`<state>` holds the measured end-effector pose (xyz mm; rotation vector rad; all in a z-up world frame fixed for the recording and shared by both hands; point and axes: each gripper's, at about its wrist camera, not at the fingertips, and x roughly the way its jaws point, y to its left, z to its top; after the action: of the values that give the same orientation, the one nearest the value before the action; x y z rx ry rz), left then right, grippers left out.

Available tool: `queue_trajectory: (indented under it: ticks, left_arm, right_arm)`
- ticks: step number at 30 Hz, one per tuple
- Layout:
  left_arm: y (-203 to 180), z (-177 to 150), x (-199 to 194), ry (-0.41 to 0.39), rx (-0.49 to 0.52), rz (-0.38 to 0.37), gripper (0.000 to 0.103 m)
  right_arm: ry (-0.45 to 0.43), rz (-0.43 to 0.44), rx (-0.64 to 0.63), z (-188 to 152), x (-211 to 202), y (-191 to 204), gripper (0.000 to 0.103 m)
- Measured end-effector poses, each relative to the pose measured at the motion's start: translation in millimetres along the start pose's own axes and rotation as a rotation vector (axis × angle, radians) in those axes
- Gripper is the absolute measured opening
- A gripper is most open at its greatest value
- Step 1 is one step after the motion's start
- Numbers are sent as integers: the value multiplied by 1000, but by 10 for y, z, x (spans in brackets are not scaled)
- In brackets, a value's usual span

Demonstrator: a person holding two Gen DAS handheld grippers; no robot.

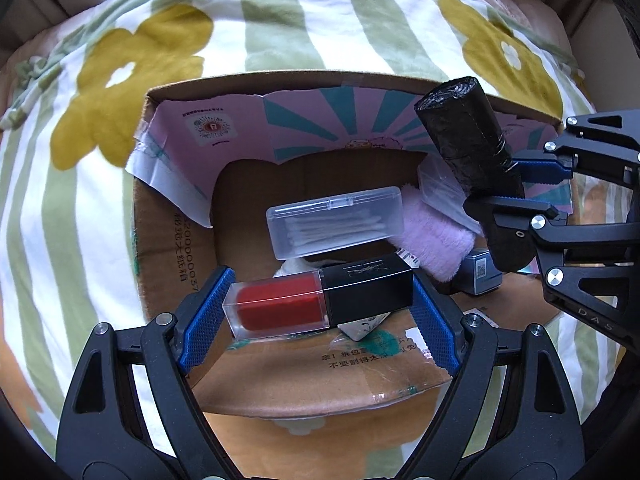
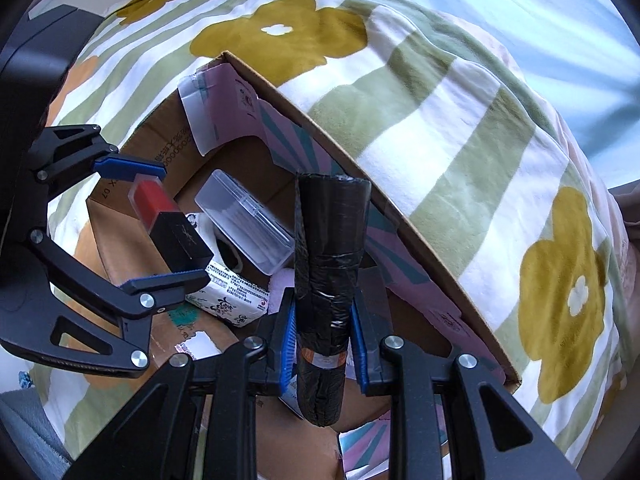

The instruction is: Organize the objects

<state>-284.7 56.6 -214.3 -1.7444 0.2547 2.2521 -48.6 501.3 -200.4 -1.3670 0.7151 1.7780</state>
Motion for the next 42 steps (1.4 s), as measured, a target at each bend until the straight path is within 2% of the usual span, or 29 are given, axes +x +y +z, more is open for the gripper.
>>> queue_trajectory:
  ticks: [7,8,10,11,12,13,19,26,32,38,42]
  left_arm:
    - [-43,4,26,1,57,15,84]
    - [-54,6,37,3,70,17,84]
    - [-67,13,50,4,88,22,85]
    - [-67,11,53,2,91,18,87]
    - [-64,6,48,-1,91,3,99]
    - [-60,0,36,-5,90,-4,102]
    - [-131,-51,20,-14,143,31,103]
    - [-139,-73,-59,-18,124,20,103]
    - [-173,-100,-369,-56,125,4,103]
    - [-190,-215,-955,-118,86,-34,103]
    - [-239,-358,-1394,-164,100,-19,103]
  right_arm:
    - [38,36,-32,122,138,-14,23]
    - [41,50,-26,140,154,-28,27]
    - [47,81,-3,156,176,-67,60]
    - [40,84,6,154,171,-80,90]
    - [18,87,16,149,150,-98,98]
    - [7,107,31,140,137,-119,98]
    - [0,100,81,94,116,-137,102]
    - [-32,77,139,55,-149,-180,102]
    - [-55,55,223,-34,-672,-154,102]
    - [-143,24,341,-219,-1415,-30,102]
    - [-200,-8,418,-407,-1908,102,102]
